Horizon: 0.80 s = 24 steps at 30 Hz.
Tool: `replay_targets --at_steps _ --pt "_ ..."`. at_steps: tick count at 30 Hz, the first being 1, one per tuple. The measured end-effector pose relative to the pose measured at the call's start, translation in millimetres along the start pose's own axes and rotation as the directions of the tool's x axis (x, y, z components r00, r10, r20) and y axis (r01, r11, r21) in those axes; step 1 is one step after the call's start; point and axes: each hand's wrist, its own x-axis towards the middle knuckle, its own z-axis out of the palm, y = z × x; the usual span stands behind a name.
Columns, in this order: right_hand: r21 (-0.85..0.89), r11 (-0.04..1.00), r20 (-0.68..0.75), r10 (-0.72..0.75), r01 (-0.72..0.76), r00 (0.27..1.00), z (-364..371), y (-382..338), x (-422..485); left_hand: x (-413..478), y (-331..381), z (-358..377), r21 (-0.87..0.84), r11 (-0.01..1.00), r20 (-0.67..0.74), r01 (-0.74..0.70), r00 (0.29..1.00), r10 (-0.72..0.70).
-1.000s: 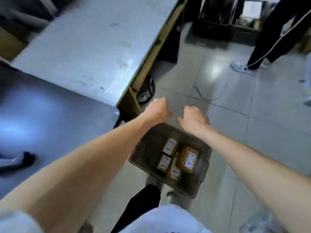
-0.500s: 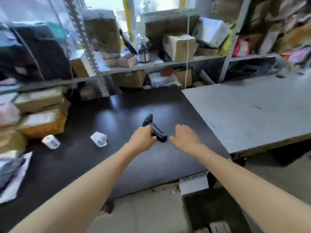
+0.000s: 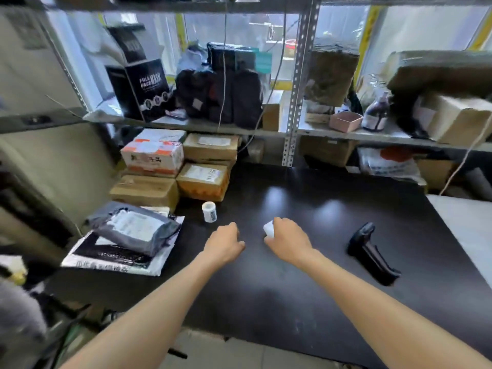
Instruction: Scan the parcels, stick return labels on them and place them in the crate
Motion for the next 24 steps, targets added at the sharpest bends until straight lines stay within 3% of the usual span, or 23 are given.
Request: replay_targets --at_steps 7,19,24 --pt "0.011 1.0 0.065 -0.014 0.013 0.998 13.3 -55.8 69.5 59.9 -46.7 -43.1 -0.033 0.999 -0.037 0.023 0.999 -0.024" --pt "0.16 0.983 0.086 -0.099 0.084 0.991 5.6 -90.6 241.0 185.0 -79.9 -96.2 -0.185 0.96 -0.119 0.209 0.965 -0.233" --pt "0.254 0.962 0.116 -0.136 0.103 0.984 14.4 -127.7 301.1 237.5 -113.6 -135.5 -0.391 0.896 -0.272 0.209 0.904 -0.33"
